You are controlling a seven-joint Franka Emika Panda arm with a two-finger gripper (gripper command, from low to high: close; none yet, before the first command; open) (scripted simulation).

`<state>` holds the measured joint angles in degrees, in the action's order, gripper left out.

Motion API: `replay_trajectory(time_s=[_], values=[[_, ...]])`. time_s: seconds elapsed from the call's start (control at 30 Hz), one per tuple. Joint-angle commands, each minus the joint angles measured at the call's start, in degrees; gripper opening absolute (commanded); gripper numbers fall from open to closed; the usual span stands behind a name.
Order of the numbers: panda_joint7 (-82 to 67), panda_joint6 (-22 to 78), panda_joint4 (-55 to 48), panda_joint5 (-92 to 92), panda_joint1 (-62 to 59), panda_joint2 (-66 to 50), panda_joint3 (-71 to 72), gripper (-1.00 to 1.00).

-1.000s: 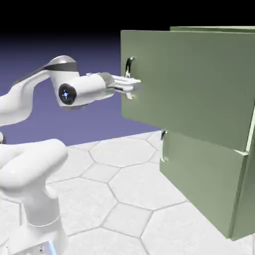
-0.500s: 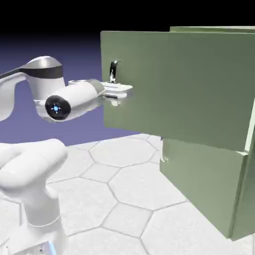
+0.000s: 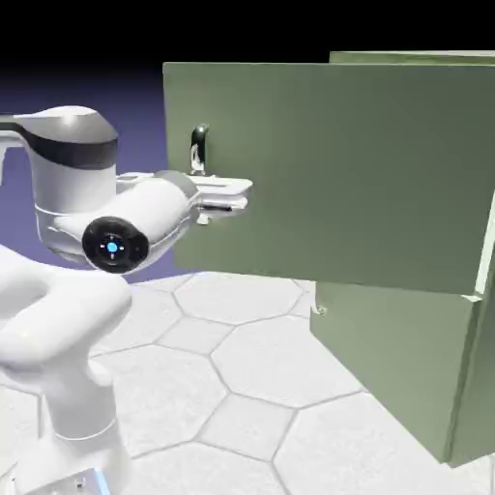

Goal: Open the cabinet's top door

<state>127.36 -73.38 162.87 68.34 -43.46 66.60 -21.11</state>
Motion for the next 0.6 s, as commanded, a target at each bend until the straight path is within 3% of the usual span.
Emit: replay_trajectory(time_s=[0.0,0.57], values=[[-1.02,1.36,-1.43,-1.83,0.83,-2.08,-1.79,-1.00],[-17.83,27.36,-34.04,-21.62,26.08,-36.54,-32.18,-1.00]])
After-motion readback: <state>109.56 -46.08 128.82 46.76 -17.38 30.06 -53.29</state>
